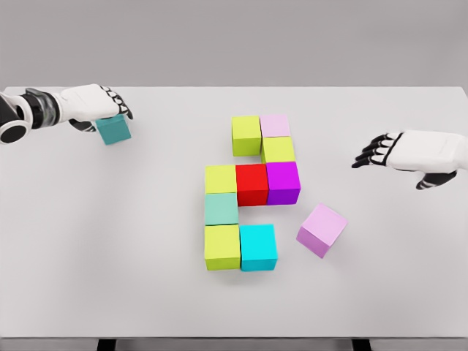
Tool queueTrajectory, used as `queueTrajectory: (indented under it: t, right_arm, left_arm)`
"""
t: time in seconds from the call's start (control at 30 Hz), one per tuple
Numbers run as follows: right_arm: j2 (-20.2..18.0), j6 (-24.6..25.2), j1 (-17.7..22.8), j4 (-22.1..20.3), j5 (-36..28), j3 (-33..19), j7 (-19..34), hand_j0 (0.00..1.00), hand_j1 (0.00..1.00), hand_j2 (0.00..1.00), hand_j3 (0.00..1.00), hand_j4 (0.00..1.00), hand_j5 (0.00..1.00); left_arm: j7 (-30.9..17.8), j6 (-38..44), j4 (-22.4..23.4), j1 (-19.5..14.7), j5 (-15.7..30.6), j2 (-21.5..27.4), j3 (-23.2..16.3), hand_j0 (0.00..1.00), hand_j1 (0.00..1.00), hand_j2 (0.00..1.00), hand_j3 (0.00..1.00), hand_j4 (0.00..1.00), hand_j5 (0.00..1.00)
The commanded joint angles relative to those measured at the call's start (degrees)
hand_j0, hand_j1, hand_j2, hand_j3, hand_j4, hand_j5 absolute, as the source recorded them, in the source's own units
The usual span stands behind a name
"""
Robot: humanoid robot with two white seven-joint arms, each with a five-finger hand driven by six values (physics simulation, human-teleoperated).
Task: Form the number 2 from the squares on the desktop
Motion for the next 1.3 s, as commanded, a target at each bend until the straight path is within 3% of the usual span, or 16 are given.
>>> queueTrajectory:
  t: [0.0, 0.17, 0.43, 1.17, 1.27]
  right_arm:
    - [0.0, 0.1, 0.0, 0.5, 2.5, 1.7, 0.1, 1.0, 1.0, 1.0, 1.0, 1.0, 1.0]
    - [-1.6, 0.1, 0.0, -5.9, 5.2, 4.0, 0.2, 1.0, 1.0, 1.0, 1.0, 1.0, 1.0]
    - [0.5, 0.1, 0.0, -7.0, 8.5, 5.8, 0.2, 1.0, 1.0, 1.0, 1.0, 1.0, 1.0]
    - [2.5, 0.1, 0.0, -11.6, 8.8, 5.8, 0.2, 1.0, 1.0, 1.0, 1.0, 1.0, 1.0]
    - [2.5, 0.1, 0.1, -12.4, 8.7, 5.9, 1.1, 1.0, 1.0, 1.0, 1.0, 1.0, 1.0]
  left_arm:
    - [0.0, 0.0, -0.1, 0.0, 0.2, 0.2, 0.2, 0.81, 0.81, 0.81, 0.81, 0.81, 0.81]
    - [0.0, 0.0, -0.2, -0.1, 0.3, 0.2, 0.2, 0.78, 0.78, 0.78, 0.78, 0.78, 0.78]
    - [0.1, 0.0, -0.2, -0.2, 0.3, 0.0, 0.3, 0.77, 0.77, 0.77, 0.77, 0.77, 0.77]
    - [0.1, 0.0, -4.2, -0.4, 2.3, 1.5, 0.4, 0.78, 0.78, 0.78, 0.78, 0.78, 0.78]
    - [0.1, 0.0, -4.2, -0.4, 2.4, 1.5, 0.4, 0.9, 0.9, 0.9, 0.9, 0.9, 0.9]
